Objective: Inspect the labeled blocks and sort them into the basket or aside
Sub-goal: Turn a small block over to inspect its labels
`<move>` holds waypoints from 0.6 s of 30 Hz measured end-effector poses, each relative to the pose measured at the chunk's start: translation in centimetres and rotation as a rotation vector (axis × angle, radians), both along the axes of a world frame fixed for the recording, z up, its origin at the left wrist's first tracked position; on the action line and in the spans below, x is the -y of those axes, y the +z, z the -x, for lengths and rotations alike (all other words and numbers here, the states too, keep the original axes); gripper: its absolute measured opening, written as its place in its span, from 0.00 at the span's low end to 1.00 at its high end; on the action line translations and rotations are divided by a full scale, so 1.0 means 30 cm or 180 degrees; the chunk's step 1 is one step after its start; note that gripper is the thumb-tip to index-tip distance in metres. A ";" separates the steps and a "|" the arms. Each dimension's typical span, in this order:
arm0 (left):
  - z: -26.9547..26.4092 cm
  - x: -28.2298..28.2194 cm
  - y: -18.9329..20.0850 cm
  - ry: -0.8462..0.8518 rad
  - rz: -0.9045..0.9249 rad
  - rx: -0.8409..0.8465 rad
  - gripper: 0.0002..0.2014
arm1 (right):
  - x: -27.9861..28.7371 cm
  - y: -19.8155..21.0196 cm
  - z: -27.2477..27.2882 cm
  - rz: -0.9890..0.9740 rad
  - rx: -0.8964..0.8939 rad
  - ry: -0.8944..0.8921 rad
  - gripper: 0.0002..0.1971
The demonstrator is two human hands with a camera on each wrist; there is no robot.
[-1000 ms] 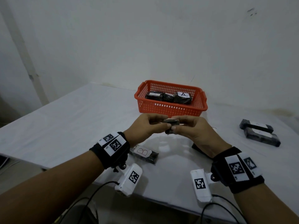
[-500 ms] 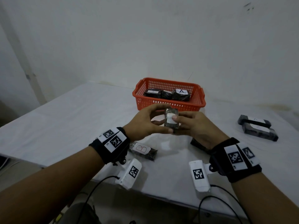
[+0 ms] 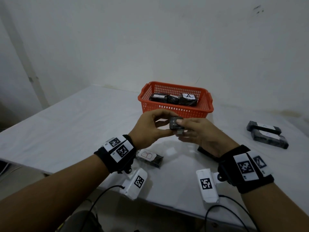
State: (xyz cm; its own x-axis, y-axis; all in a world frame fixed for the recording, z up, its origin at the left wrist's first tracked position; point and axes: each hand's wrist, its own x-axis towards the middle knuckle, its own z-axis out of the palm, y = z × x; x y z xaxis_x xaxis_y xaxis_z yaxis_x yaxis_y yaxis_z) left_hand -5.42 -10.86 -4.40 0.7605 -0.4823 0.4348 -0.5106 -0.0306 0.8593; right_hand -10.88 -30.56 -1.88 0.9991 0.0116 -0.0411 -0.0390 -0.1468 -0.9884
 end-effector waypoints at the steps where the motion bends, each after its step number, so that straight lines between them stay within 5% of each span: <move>1: 0.000 -0.002 0.002 -0.0012 -0.0015 0.0012 0.23 | 0.004 -0.001 0.003 -0.0085 0.0058 0.0035 0.16; 5: 0.006 -0.009 0.002 -0.0103 -0.0101 -0.0397 0.32 | 0.022 -0.016 0.014 -0.0187 0.0428 0.0014 0.25; 8: 0.007 -0.014 0.003 -0.0091 -0.0106 -0.0563 0.30 | 0.033 -0.031 0.018 -0.0217 0.0456 -0.0076 0.33; 18: 0.007 -0.020 -0.010 -0.0359 0.0115 -0.0866 0.33 | 0.023 -0.005 0.056 -0.0091 0.0608 0.0125 0.19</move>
State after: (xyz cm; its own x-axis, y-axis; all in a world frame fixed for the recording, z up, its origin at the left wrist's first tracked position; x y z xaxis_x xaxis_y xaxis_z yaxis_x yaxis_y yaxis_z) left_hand -5.61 -10.27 -4.70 0.7939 -0.5583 0.2408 -0.2599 0.0465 0.9645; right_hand -12.56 -31.24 -2.04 0.9874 0.0491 0.1502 0.1550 -0.1164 -0.9810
